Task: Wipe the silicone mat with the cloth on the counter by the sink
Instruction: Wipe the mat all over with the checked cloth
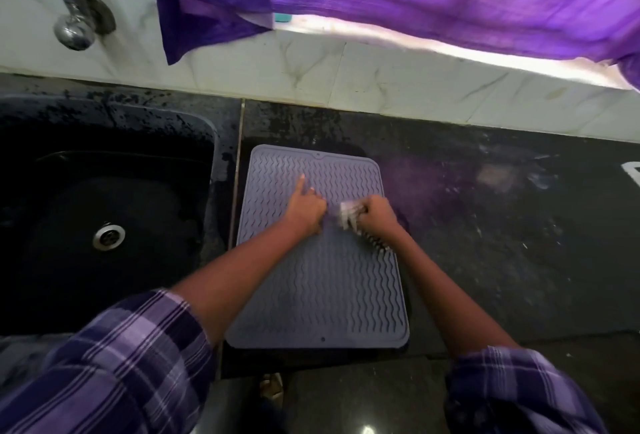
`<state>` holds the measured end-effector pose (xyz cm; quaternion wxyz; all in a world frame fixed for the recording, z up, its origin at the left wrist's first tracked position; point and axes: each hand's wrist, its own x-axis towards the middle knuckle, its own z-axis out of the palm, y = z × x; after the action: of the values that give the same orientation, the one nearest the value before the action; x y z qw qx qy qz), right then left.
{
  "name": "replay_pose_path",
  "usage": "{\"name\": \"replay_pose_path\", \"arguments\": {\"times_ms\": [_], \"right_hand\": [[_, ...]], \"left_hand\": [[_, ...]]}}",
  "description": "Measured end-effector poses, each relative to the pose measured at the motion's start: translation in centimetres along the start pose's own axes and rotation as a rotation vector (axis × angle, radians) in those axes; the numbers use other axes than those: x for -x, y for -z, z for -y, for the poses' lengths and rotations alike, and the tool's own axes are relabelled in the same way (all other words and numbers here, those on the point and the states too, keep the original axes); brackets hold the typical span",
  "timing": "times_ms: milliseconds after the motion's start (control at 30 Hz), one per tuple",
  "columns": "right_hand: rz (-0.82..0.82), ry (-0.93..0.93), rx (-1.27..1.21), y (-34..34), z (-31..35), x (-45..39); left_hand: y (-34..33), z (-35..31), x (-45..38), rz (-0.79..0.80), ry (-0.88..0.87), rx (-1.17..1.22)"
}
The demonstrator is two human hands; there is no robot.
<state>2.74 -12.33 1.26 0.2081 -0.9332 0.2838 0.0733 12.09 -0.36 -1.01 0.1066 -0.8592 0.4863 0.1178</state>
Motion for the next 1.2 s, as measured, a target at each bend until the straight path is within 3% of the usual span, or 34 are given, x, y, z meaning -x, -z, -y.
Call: {"name": "replay_pose_path", "arguments": {"times_ms": [133,233,533,667,800,933,1200], "right_hand": [[-0.067,0.054,0.17,-1.8,0.7,-0.2],[-0.067,0.084,0.271,-3.3,0.5,0.9],[-0.046,0.061,0.155,-5.5,-2.2,11.0],[0.088,-0.03,0.114,-3.4,-0.8,9.9],[-0.059,-0.053,0.119,-4.0,-0.1,9.5],[-0.164,0.016,0.272,-6.6,0.0,11.3],[0.039,0.069,0.351,-7.7,-1.8,18.4]], "left_hand": [[-1.6,-1.7,2.5,0.155,0.011,0.11],[-2.2,-1.5,2.6,0.154,0.026,0.1],[-2.1,-1.2,3.2,0.131,-0.007,0.014],[-1.6,-2.8,5.2,0.062,-0.013,-0.018],[-2.1,-4.3,7.0,0.144,-0.043,0.012],[-3.7,-4.0,8.0,0.089,-0.055,0.004],[-3.9,-4.2,8.2,0.083,-0.052,-0.051]]}}
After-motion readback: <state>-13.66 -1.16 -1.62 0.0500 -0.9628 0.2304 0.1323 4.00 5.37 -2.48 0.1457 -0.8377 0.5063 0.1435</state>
